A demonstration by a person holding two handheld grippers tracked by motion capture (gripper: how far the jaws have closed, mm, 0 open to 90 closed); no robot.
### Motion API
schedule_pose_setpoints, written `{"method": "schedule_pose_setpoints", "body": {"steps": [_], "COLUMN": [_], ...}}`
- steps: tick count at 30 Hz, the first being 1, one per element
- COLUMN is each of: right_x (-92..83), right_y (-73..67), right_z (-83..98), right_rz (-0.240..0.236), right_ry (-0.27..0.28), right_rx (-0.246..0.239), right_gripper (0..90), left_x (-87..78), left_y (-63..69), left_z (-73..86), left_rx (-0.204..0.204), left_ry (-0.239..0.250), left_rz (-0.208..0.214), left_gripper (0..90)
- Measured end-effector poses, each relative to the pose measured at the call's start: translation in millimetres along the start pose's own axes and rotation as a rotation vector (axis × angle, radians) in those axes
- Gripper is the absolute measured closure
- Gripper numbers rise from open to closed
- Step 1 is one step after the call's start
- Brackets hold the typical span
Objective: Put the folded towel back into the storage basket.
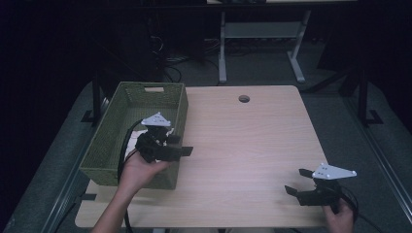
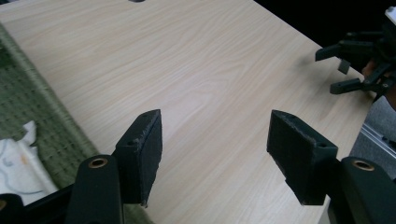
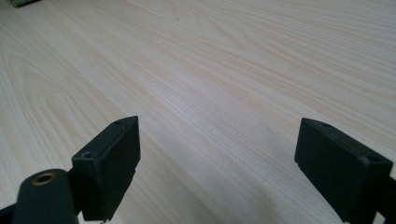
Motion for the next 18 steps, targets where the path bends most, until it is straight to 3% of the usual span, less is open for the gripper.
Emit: {"method": "schedule_pose_setpoints", "body": {"steps": [8, 18], "right_x": [-0.9, -2.7], "right_y": [-0.2, -0.7], "right_z": [0.2, 0.7], "right_rz": [-0.001, -0.001], "right_ry": [0.000, 0.000], "right_rx": [0.000, 0.005], "right_gripper": [13.7, 13.8], "left_x": [12.7, 29.4], "left_y": [23.1, 37.7], "left_z": [2.8, 8.9], "left_rx": [0.036, 0.053], "left_ry": [-0.002, 0.000], "left_rz": [0.047, 0.089], "left_gripper": [35.1, 34.5]}}
Point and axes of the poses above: each handheld gripper's, and its own axes: x roughly forward along the jaws, z roughly out of its underside, y roughly to its right, the point moved 6 cm from there along x, roughly forward along the jaws, and after that the axes turned 8 degrees about -x, right-handed, at the moved point
